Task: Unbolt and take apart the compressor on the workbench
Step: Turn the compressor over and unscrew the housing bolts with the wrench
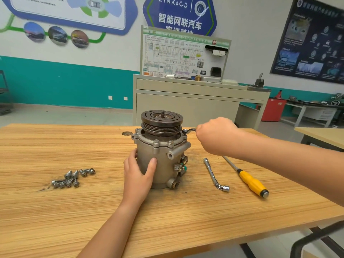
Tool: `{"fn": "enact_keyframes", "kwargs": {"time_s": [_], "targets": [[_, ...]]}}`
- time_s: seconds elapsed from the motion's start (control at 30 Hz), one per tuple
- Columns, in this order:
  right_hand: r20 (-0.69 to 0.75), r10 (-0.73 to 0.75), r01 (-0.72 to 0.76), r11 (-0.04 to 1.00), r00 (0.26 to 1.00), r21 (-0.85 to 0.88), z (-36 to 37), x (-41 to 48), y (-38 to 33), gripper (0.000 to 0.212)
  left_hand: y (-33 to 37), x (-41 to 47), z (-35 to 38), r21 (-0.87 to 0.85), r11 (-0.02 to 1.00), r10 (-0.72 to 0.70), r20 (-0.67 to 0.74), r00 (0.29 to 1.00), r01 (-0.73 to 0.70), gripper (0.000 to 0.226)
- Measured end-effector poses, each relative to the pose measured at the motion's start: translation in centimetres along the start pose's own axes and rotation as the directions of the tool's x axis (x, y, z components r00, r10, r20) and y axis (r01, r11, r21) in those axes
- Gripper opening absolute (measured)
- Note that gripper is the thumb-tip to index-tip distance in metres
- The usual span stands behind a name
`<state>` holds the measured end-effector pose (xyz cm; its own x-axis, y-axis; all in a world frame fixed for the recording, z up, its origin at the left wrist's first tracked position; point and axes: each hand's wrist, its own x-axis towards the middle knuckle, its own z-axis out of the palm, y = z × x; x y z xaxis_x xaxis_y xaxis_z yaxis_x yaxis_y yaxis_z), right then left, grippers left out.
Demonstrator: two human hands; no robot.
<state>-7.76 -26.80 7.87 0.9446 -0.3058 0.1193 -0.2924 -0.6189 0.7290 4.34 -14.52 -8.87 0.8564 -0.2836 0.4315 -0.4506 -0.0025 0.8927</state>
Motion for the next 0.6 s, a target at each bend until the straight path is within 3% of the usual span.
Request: {"fn": "enact_keyframes", "kwargs": {"time_s": [0.27, 0.47, 0.6], "targets": [[-0.023, -0.001, 0.001, 1.000, 1.000, 0.013, 2.4, 2.5, 2.5, 0.027, -0.1, 0.0, 0.0, 0.000, 1.000, 0.006, 0.000, 1.000, -0.006, 0.063], [-0.293, -0.015, 0.045, 0.994, 0.956, 0.095, 5.9, 6.3, 2.4, 0.032, 0.0, -0.2, 0.0, 0.009, 1.000, 0.006, -0.002, 1.000, -0.006, 0.065], [-0.359, 0.028, 0.046, 0.979, 0.933, 0.198, 6.7, 7.9, 1.5, 0.030, 0.1, -0.2, -0.1, 0.005, 1.000, 0.003, 0.002, 1.000, -0.003, 0.065]]}}
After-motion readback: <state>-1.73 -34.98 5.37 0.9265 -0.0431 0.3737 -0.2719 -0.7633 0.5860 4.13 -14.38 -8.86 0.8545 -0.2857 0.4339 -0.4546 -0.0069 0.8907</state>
